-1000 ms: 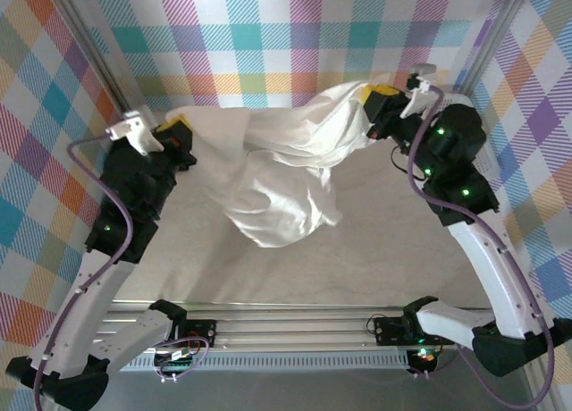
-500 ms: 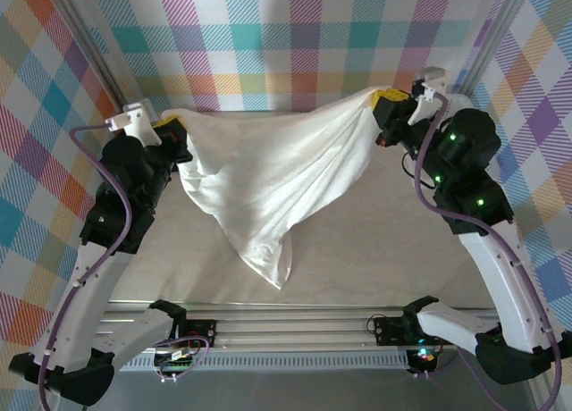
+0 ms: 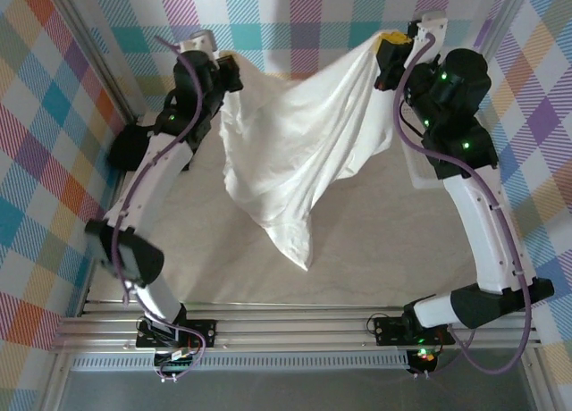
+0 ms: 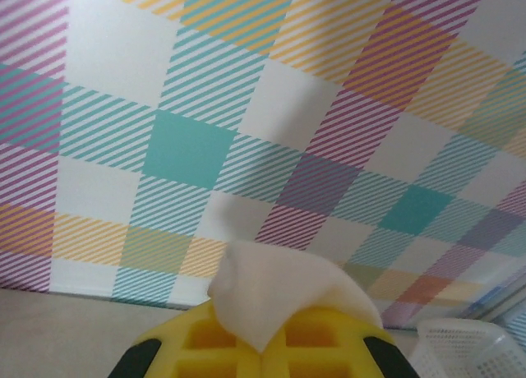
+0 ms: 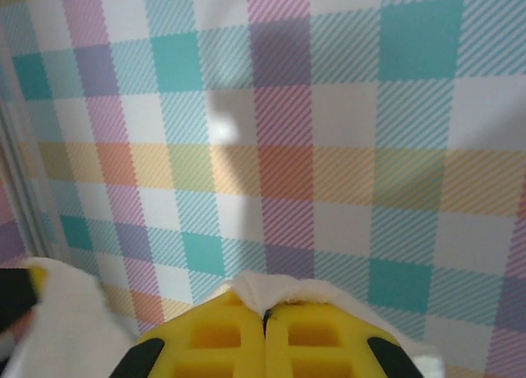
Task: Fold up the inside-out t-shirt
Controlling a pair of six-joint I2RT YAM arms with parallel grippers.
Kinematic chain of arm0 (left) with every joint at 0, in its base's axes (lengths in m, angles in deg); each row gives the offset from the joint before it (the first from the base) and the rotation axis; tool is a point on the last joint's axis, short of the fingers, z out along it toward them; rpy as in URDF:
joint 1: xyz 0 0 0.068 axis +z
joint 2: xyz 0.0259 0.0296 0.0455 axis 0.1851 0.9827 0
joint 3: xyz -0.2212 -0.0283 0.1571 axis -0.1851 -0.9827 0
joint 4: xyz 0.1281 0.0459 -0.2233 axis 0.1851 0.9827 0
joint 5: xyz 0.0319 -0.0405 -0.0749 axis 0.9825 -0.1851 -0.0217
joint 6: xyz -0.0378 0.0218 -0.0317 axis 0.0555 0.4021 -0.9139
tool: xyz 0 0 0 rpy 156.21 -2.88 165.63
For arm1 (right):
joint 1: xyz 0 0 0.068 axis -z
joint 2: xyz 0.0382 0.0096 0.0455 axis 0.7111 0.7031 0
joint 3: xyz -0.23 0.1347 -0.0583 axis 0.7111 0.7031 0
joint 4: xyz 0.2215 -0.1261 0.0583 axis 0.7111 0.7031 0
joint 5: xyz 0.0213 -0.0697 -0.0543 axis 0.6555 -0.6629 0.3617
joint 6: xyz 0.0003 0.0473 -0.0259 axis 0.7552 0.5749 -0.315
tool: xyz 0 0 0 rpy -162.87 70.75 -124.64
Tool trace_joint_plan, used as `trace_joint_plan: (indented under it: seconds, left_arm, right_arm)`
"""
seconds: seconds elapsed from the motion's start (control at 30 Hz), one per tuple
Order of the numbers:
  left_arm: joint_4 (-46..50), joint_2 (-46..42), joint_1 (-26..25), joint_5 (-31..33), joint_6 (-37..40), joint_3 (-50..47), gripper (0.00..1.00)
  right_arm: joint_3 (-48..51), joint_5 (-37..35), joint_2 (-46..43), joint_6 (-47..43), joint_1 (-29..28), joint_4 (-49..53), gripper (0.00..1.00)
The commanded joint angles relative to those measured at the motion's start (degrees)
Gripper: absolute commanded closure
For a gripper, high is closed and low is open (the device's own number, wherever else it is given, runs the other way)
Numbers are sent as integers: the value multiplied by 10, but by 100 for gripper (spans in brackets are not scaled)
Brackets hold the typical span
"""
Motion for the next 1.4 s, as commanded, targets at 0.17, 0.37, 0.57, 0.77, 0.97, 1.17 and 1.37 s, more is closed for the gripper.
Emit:
trace_joint_plan:
  seconds: [0.17, 0.37, 0.57, 0.77, 0.97, 1.17, 1.37]
  left_arm:
    - [-11, 7, 68, -48, -19, 67, 97]
    - [2, -50, 115, 23, -28, -139, 56]
    - [72, -199, 148, 101, -43, -355, 27]
    - [-1, -368, 127, -45, -140, -600, 17]
    - [93, -408, 0, -101, -120, -683, 16]
    - [150, -440, -127, -117, -153, -765, 13]
    - [195, -427, -214, -137, -156, -775, 20]
  right_arm:
    - [15, 228, -54, 19, -16, -40, 100]
    - [145, 313, -50, 17, -146, -11, 100]
    - [365, 261, 12, 51, -314, -13, 92]
    - [474, 221, 48, 82, -349, 19, 51]
    - [531, 101, 6, 173, -239, 119, 42]
    - [580, 93, 12, 228, -185, 117, 40]
    - [570, 81, 61, 243, -180, 119, 40]
